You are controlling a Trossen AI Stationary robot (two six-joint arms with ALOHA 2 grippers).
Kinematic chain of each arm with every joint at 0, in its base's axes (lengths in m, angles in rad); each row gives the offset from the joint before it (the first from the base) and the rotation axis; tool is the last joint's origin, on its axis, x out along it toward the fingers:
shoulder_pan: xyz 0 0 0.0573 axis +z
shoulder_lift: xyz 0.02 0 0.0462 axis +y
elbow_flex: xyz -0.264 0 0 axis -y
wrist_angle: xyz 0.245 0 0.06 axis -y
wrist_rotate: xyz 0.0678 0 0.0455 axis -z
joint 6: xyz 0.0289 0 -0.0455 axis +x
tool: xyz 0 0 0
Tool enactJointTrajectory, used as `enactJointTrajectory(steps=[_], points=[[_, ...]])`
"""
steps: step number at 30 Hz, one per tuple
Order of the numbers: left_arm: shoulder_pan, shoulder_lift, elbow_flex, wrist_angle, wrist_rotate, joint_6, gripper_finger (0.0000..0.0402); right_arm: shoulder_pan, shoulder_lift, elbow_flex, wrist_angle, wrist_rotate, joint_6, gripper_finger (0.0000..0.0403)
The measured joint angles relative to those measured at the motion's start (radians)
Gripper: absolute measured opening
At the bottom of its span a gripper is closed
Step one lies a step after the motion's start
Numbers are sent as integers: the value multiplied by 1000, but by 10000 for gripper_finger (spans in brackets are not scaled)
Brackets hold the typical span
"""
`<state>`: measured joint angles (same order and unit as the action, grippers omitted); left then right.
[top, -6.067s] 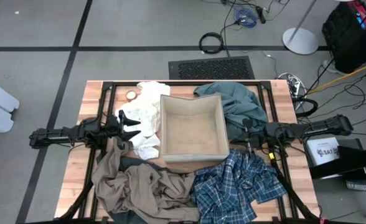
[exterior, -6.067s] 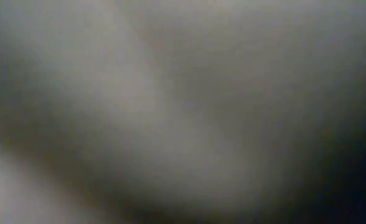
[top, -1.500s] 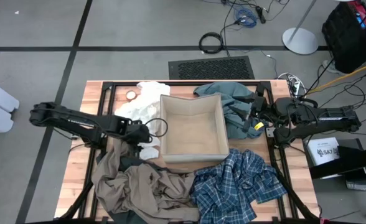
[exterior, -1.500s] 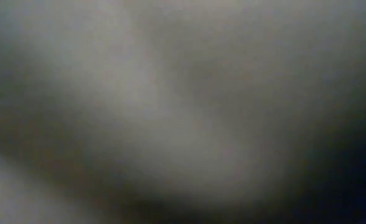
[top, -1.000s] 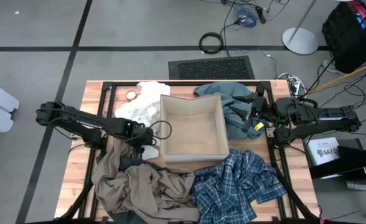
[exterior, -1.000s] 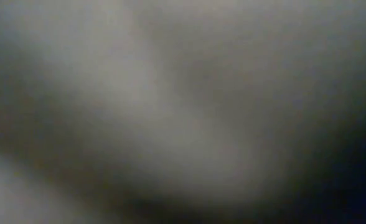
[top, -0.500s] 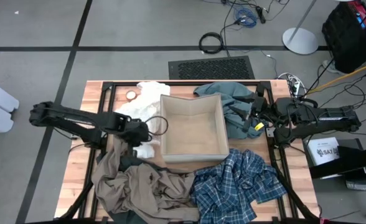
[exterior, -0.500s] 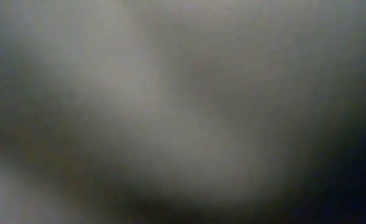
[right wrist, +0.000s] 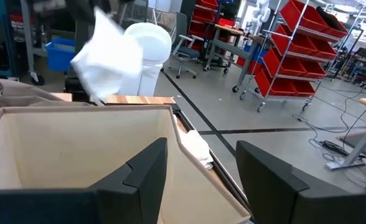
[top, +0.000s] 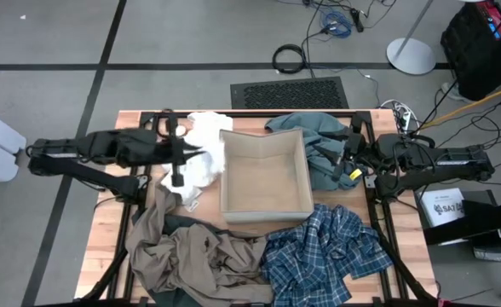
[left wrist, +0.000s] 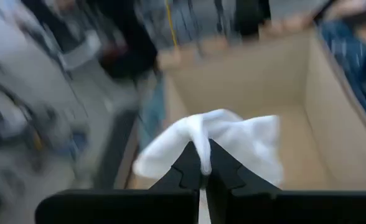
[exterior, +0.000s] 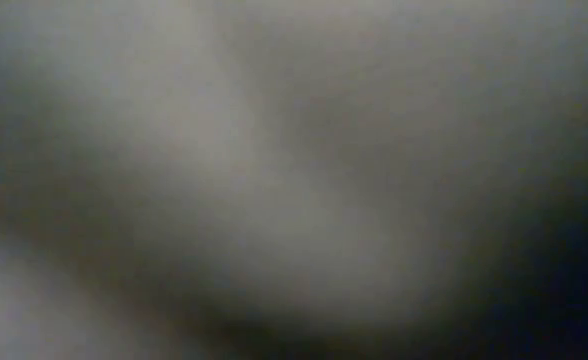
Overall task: Sort clothes
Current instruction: Put the white sock into the white laundry bin
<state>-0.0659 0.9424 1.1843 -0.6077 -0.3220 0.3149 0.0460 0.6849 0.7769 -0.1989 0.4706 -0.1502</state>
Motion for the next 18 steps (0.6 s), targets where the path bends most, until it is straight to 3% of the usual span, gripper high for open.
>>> enactJointTrajectory(steps=[6,15,18], points=[[1,41,0,222,66,183,5,0,0,0,15,0,-1,180],[38,196,0,249,86,191,5,0,0,0,39,0,-1,180],[71,253,-1,258,135,191,5,0,0,0,50,0,-1,180]])
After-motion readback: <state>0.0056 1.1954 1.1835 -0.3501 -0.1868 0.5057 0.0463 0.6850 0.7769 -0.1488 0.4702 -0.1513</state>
